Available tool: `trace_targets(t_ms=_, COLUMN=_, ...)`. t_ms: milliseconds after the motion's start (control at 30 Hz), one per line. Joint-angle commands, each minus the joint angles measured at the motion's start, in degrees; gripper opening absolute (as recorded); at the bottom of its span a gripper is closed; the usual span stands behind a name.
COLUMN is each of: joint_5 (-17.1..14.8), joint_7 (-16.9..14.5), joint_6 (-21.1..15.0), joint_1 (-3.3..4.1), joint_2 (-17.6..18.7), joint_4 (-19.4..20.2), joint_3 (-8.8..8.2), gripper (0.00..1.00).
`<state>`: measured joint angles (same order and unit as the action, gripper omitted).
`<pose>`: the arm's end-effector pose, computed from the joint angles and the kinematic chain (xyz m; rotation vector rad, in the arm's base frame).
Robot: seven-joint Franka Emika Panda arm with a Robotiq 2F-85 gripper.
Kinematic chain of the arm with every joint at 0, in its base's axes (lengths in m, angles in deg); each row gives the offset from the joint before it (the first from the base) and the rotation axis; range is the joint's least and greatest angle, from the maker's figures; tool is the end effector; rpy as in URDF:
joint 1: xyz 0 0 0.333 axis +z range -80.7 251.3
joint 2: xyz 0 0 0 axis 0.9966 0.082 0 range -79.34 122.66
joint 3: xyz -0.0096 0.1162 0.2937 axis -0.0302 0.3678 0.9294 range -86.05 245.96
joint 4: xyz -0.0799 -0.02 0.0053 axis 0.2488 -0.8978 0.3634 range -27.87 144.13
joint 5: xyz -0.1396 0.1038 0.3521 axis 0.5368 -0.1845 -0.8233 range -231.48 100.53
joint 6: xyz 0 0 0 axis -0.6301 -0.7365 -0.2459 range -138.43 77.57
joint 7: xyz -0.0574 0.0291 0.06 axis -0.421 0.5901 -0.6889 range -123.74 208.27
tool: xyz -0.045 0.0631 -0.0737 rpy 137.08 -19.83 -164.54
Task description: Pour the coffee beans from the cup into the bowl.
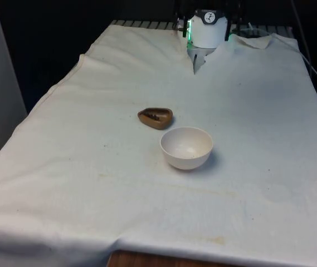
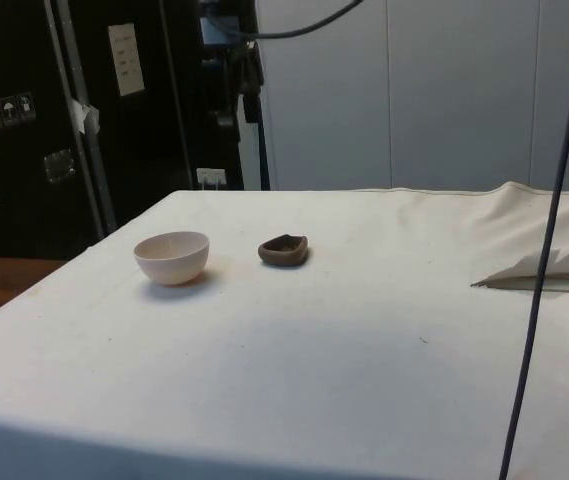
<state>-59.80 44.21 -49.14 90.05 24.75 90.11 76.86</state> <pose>0.5502 0.0126 0.3852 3.0573 0.0803 0.0209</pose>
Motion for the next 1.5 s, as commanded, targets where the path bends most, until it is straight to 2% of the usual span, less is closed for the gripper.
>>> trace_targets(t_ms=0, joint_5=1.0, joint_7=0.8, joint_6=-1.5, joint_1=0.06, joint_2=0.1, joint_4=0.9, joint_3=0.0, gripper=1.0)
trace_targets(t_ms=33, joint_5=1.1, joint_7=0.9, joint_6=-2.0, joint_1=0.11, joint_2=0.2, joint_4=1.1, joint_3=0.0, gripper=1.0)
trace_targets(t_ms=67, joint_5=0.3, joint_7=0.2, joint_6=-0.9, joint_1=0.0, joint_2=0.2, joint_4=0.6, joint_3=0.0, gripper=1.0)
trace_targets(t_ms=100, joint_5=1.1, joint_7=1.0, joint_6=-2.5, joint_1=0.11, joint_2=0.2, joint_4=1.5, joint_3=0.0, gripper=1.0)
trace_targets(t_ms=300, joint_5=0.5, joint_7=0.6, joint_6=-6.0, joint_1=0.0, joint_2=0.5, joint_4=3.7, joint_3=0.0, gripper=1.0)
trace_targets(t_ms=367, joint_5=0.3, joint_7=0.5, joint_6=-6.9, joint_1=-0.06, joint_2=0.5, joint_4=4.5, joint_3=0.0, gripper=1.0)
trace_targets(t_ms=400, joint_5=0.4, joint_7=0.3, joint_6=-5.8, joint_1=-0.06, joint_2=0.7, joint_4=3.9, joint_3=0.0, gripper=1.0)
trace_targets(t_ms=433, joint_5=0.3, joint_7=0.6, joint_6=-7.4, joint_1=-0.06, joint_2=0.5, joint_4=5.0, joint_3=0.0, gripper=1.0)
trace_targets(t_ms=533, joint_5=0.4, joint_7=0.9, joint_6=-9.1, joint_1=-0.11, joint_2=0.4, joint_4=6.7, joint_3=0.0, gripper=1.0)
trace_targets(t_ms=633, joint_5=0.5, joint_7=1.3, joint_6=-10.3, joint_1=-0.17, joint_2=0.4, joint_4=7.9, joint_3=0.0, gripper=1.0)
trace_targets(t_ms=667, joint_5=0.3, joint_7=0.9, joint_6=-9.5, joint_1=-0.17, joint_2=0.7, joint_4=7.3, joint_3=0.0, gripper=1.0)
trace_targets(t_ms=933, joint_5=0.1, joint_7=2.1, joint_6=-15.0, joint_1=-0.52, joint_2=1.1, joint_4=10.9, joint_3=-0.17, gripper=1.0)
trace_targets(t_ms=967, joint_5=0.3, joint_7=2.0, joint_6=-14.2, joint_1=-0.52, joint_2=1.0, joint_4=10.8, joint_3=-0.11, gripper=1.0)
trace_targets(t_ms=1033, joint_5=-0.2, joint_7=2.3, joint_6=-16.9, joint_1=-0.63, joint_2=1.6, joint_4=11.7, joint_3=-0.17, gripper=1.0)
trace_targets(t_ms=1200, joint_5=0.1, joint_7=3.0, joint_6=-19.8, joint_1=-0.86, joint_2=3.0, joint_4=12.4, joint_3=-0.17, gripper=1.0)
trace_targets(t_ms=1233, joint_5=0.2, joint_7=2.9, joint_6=-18.7, joint_1=-0.8, joint_2=2.8, joint_4=12.2, joint_3=-0.17, gripper=1.0)
trace_targets(t_ms=1267, joint_5=0.2, joint_7=3.0, joint_6=-20.2, joint_1=-0.92, joint_2=3.4, joint_4=12.4, joint_3=-0.23, gripper=1.0)
trace_targets(t_ms=1467, joint_5=0.2, joint_7=2.5, joint_6=-22.1, joint_1=-1.38, joint_2=5.3, joint_4=12.5, joint_3=-0.57, gripper=1.0)
